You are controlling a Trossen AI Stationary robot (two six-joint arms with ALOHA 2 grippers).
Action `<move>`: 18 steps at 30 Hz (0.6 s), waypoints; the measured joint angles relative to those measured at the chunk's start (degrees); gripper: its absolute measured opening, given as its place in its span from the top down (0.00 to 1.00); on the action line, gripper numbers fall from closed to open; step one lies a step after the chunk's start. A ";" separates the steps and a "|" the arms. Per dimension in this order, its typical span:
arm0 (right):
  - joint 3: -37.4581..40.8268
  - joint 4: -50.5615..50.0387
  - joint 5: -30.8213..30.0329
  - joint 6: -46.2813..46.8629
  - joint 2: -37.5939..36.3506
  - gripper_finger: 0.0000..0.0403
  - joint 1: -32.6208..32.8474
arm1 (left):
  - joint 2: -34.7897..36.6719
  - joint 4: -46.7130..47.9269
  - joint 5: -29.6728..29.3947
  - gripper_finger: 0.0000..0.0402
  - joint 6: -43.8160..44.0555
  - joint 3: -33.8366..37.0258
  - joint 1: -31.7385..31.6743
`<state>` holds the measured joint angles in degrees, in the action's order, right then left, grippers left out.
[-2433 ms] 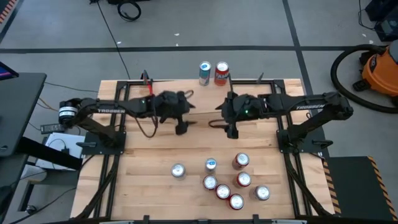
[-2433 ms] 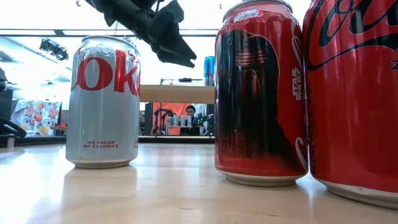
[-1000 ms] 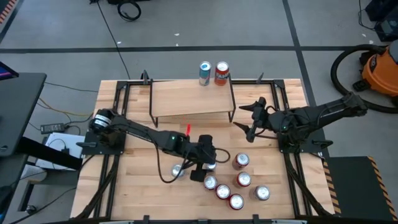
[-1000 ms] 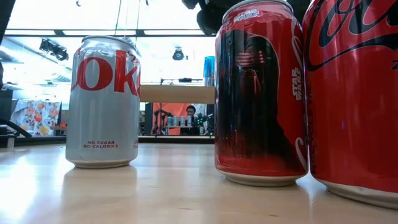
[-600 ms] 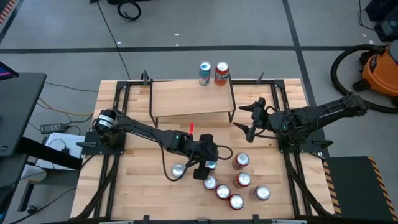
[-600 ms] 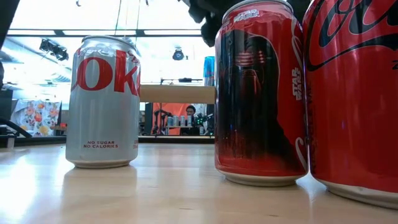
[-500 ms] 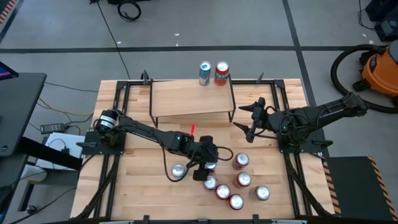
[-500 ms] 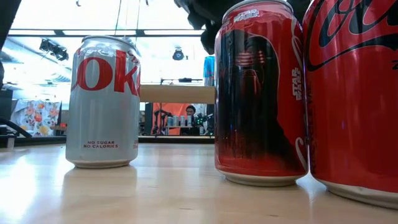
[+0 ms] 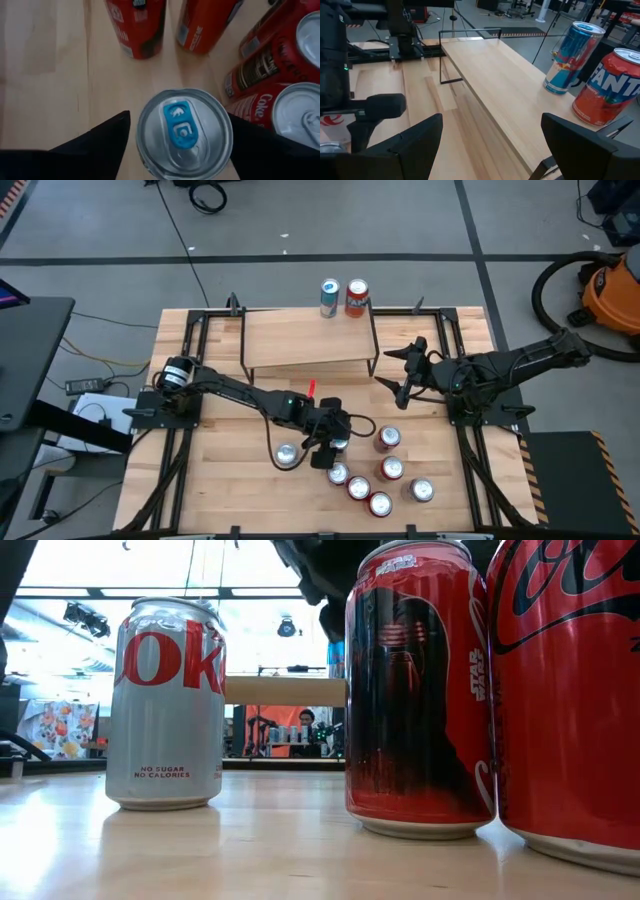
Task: Place canned beverage on shelf
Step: Put the blue soda can on the shelf aligned with the other blue soda can
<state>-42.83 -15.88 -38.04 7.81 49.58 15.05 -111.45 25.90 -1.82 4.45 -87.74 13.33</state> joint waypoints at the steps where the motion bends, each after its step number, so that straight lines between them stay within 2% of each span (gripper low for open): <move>1: 0.00 0.00 -0.02 0.00 0.00 0.13 0.00 | -0.06 0.14 -0.03 0.27 -0.03 0.00 -0.10; 7: 0.00 -0.02 -0.07 0.00 0.00 0.13 0.00 | -0.08 -0.10 -1.01 0.40 -0.55 0.00 -1.44; 18: 0.00 -0.28 -1.36 -0.08 0.00 0.13 0.00 | 1.18 0.91 0.35 0.38 -4.37 -0.48 -4.76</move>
<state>-42.83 -16.16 -39.40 7.73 49.58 15.05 -110.27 26.80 -1.47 0.08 -88.22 8.57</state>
